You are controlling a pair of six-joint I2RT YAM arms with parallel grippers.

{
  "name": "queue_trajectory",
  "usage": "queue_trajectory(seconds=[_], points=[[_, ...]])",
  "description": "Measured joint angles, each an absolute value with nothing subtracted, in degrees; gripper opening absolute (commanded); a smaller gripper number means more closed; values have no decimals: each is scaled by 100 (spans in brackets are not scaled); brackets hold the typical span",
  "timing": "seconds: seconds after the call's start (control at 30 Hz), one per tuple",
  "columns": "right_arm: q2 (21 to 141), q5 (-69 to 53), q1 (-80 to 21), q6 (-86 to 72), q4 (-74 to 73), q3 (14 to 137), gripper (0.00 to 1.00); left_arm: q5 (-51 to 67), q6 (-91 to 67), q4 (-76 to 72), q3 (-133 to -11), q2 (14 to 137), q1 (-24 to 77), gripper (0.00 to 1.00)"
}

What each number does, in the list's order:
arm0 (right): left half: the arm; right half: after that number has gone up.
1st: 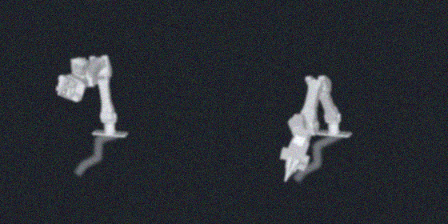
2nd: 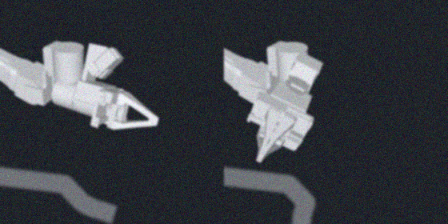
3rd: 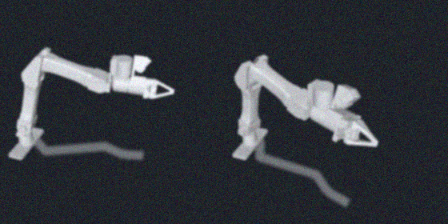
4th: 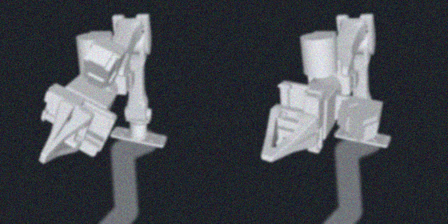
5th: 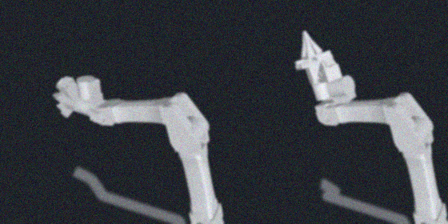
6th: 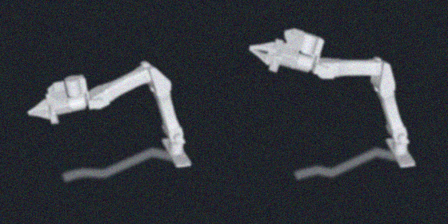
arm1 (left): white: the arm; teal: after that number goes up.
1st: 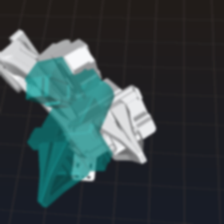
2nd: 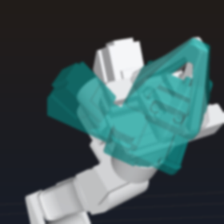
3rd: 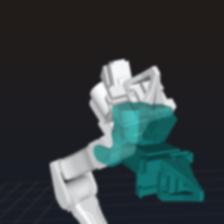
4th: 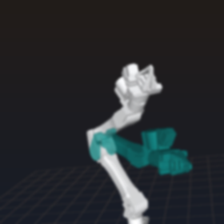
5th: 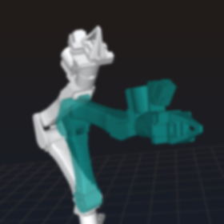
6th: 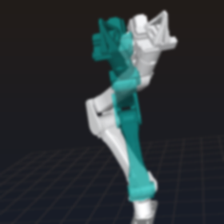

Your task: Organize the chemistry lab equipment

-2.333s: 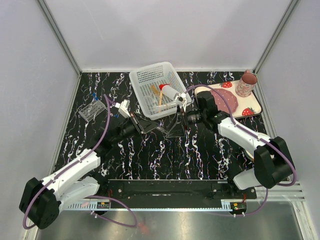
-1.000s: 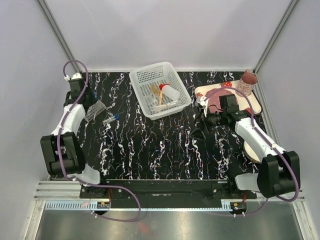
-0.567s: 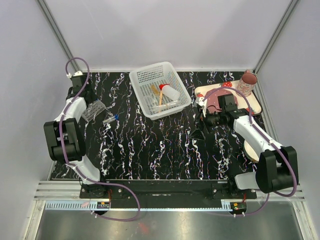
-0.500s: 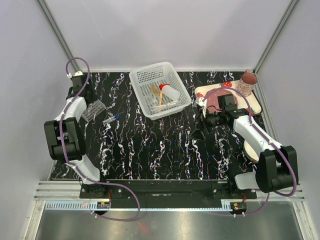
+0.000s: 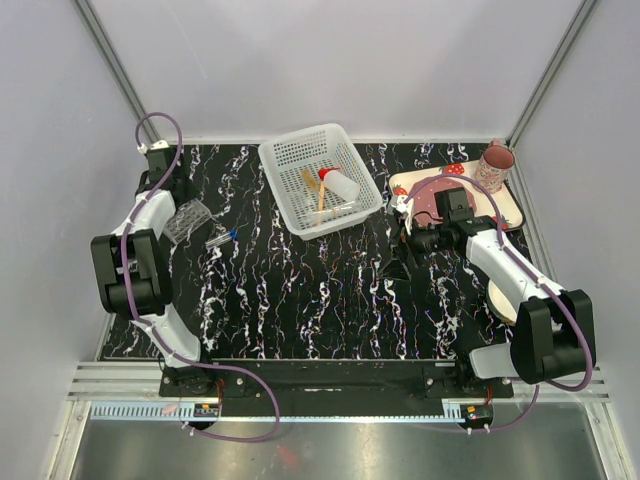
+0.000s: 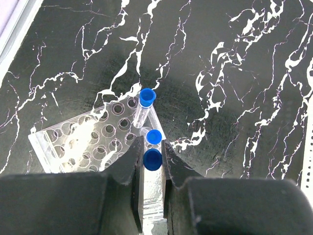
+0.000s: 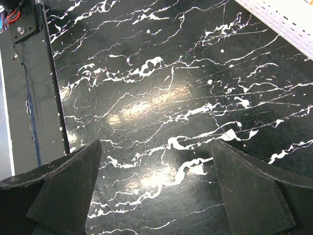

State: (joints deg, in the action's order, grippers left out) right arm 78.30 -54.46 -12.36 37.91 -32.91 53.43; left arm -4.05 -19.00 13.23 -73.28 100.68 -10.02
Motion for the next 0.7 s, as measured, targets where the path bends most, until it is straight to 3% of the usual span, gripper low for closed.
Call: queue_trajectory(seconds=[0.7], points=[[7889, -5446, -1236, 3859, -3321, 5384, 100, -696, -1647, 1347, -7404, 10219, -735, 4]])
